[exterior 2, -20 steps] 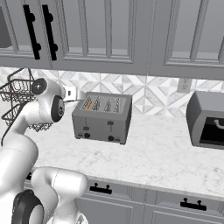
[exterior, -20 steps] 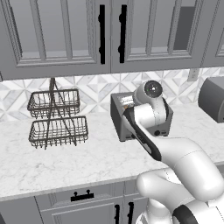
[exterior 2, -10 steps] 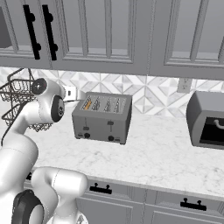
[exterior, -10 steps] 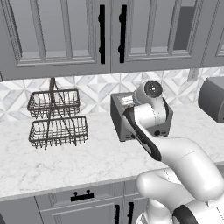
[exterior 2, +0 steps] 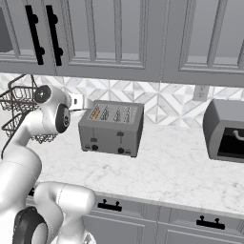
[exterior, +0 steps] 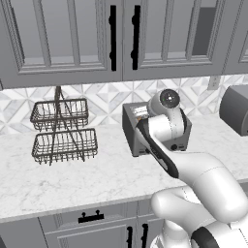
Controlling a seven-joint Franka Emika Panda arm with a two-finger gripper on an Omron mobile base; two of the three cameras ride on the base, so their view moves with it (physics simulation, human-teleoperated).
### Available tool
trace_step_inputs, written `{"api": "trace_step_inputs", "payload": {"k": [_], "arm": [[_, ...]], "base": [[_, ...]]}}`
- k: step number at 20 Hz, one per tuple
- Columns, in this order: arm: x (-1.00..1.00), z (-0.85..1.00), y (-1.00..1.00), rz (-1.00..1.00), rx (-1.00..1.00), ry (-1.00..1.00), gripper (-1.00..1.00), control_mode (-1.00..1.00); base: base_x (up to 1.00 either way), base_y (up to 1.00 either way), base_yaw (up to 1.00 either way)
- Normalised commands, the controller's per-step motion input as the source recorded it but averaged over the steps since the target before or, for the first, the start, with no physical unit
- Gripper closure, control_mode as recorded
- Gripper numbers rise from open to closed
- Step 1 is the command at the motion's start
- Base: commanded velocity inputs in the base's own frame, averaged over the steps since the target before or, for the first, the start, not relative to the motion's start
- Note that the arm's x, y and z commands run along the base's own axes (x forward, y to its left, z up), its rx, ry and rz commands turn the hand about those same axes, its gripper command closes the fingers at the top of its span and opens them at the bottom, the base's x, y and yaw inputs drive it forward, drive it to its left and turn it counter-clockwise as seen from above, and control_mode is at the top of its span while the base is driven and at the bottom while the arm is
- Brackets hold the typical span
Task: Start the toaster. Once the lever pops up, take the bread to the plate on the dining counter.
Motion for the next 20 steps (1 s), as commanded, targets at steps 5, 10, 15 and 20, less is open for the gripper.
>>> {"api": "trace_step_inputs", "payload": {"k": [5,10,15,20], "arm": [[0.00,0.00,0.00,0.00,0.00,0.00,-1.00,-1.00],[0.00,0.00,0.00,0.00,0.00,0.00,-1.00,-1.00],[0.00,0.00,0.00,0.00,0.00,0.00,-1.00,-1.00],[0.00,0.00,0.00,0.00,0.00,0.00,-1.00,-1.00]], "base": [[0.00,0.00,0.00],[0.00,0.00,0.00],[0.00,0.00,0.00],[0.00,0.00,0.00]]}}
